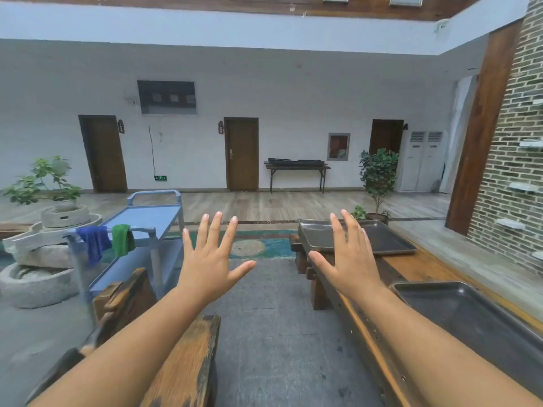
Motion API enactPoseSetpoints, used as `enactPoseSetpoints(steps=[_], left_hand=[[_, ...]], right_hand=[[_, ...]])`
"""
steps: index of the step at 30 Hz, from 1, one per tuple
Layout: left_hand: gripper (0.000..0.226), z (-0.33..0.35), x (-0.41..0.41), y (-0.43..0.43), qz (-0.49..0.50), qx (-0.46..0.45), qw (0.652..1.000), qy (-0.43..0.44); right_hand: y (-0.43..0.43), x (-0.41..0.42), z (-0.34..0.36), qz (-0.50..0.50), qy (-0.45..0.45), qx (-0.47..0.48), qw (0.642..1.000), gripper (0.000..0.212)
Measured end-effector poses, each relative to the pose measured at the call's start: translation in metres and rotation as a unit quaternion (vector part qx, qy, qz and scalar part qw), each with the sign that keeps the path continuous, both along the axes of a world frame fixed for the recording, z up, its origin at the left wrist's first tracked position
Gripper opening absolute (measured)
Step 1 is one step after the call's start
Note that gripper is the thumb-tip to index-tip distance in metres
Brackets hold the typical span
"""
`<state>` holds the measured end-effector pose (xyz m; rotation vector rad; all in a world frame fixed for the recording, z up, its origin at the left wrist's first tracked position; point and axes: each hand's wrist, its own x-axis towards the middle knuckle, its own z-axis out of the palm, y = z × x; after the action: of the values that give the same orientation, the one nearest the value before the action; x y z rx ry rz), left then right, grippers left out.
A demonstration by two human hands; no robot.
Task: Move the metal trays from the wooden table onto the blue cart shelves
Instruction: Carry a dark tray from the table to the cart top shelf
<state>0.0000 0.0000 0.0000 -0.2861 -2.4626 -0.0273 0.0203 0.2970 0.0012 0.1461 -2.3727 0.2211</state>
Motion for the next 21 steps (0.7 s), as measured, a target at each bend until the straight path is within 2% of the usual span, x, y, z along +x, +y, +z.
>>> enactPoseSetpoints(steps=[7, 13, 21], left_hand=[[0.095, -0.03, -0.1, 0.048, -0.012, -0.019, 1.0, -0.011], [0.095, -0.041, -0.186, 0.112, -0.052, -0.004, 0.998, -0.047], [0.086, -0.074, -0.272, 0.187, -0.097, -0.034, 0.989, -0.109]], right_hand=[[0.048, -0.102, -0.034, -0.022, -0.023, -0.013, 0.999, 0.094], [0.11, -0.186, -0.058, -0.033, -0.095, -0.032, 0.994, 0.095], [0.187, -0.238, -0.092, -0.081, -0.158, -0.066, 0.982, 0.09]])
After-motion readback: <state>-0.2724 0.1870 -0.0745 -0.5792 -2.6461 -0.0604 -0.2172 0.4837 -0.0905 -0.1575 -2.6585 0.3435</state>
